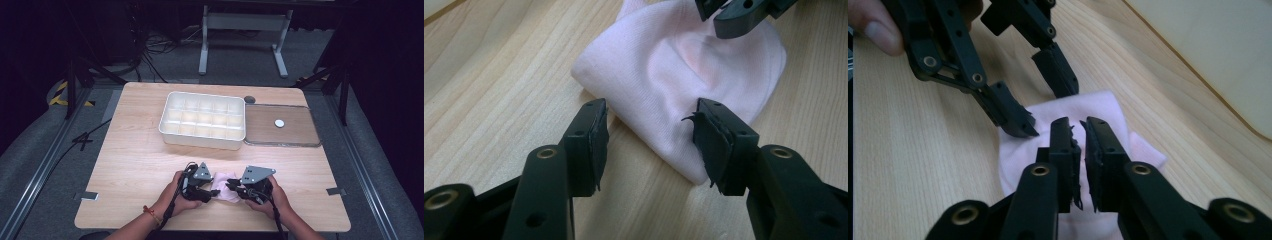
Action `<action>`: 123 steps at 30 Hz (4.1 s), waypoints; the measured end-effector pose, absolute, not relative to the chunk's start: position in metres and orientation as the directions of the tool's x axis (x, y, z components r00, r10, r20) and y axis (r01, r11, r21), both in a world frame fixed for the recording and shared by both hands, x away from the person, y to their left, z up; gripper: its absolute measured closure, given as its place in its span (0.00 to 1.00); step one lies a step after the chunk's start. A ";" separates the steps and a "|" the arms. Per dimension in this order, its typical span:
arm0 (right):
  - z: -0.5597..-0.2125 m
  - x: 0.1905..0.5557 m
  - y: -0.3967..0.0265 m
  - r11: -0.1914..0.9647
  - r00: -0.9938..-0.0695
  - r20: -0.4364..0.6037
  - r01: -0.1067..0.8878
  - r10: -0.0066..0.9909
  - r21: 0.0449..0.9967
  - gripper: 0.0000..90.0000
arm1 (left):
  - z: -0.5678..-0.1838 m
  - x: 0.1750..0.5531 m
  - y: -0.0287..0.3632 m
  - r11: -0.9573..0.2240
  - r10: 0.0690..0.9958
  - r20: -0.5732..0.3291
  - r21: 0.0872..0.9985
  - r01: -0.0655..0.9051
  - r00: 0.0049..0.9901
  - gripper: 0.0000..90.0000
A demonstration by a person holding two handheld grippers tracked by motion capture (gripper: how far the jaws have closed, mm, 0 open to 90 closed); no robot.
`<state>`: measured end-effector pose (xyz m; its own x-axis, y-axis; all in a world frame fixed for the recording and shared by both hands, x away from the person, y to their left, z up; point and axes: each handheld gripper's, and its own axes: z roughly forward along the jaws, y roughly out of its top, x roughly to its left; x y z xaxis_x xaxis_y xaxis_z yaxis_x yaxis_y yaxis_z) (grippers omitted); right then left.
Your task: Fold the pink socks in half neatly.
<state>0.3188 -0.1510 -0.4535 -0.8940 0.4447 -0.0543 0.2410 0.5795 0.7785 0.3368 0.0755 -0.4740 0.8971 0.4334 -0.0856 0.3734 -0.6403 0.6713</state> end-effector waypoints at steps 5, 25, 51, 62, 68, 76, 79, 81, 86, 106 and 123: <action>-0.466 0.321 -0.140 0.643 -0.909 -0.066 0.239 0.412 0.728 0.96 | -0.472 0.338 0.077 -0.640 0.447 -0.097 0.660 0.394 0.889 0.54; -0.471 0.318 -0.146 0.628 -0.901 -0.073 0.239 0.428 0.740 0.91 | -0.473 0.327 0.077 -0.562 0.518 -0.180 0.665 0.491 0.836 0.65; -0.474 0.325 -0.156 0.612 -0.888 -0.029 0.292 0.459 0.735 0.97 | -0.472 0.341 0.074 -0.555 0.514 -0.173 0.679 0.480 0.840 0.93; -0.473 0.322 -0.146 0.628 -0.884 -0.062 0.278 0.463 0.727 0.97 | -0.459 0.337 0.075 -0.503 0.482 -0.175 0.748 0.434 0.859 0.93; -0.472 0.323 -0.141 0.631 -0.883 -0.071 0.274 0.465 0.726 0.96 | -0.457 0.338 0.076 -0.509 0.475 -0.161 0.752 0.419 0.865 0.93; -0.472 0.325 -0.128 0.648 -0.878 -0.123 0.241 0.463 0.722 0.93 | -0.453 0.334 0.073 -0.519 0.449 -0.146 0.761 0.390 0.882 0.93; -0.471 0.325 -0.131 0.636 -0.875 -0.114 0.247 0.471 0.731 0.86 | -0.453 0.337 0.078 -0.511 0.461 -0.149 0.761 0.400 0.875 0.94; -0.469 0.325 -0.134 0.625 -0.875 -0.103 0.250 0.473 0.740 0.85 | -0.453 0.338 0.080 -0.507 0.467 -0.149 0.762 0.403 0.871 0.94; -0.462 0.322 -0.146 0.616 -0.873 -0.101 0.250 0.476 0.747 0.88 | -0.453 0.339 0.081 -0.514 0.464 -0.137 0.763 0.392 0.875 0.94; -0.464 0.322 -0.147 0.603 -0.874 -0.082 0.260 0.479 0.754 0.85 | -0.453 0.336 0.079 -0.537 0.449 -0.095 0.766 0.353 0.889 0.93; -0.469 0.322 -0.144 0.631 -0.865 -0.099 0.275 0.491 0.725 0.88 | -0.448 0.328 0.070 -0.559 0.390 -0.067 0.775 0.294 0.918 0.93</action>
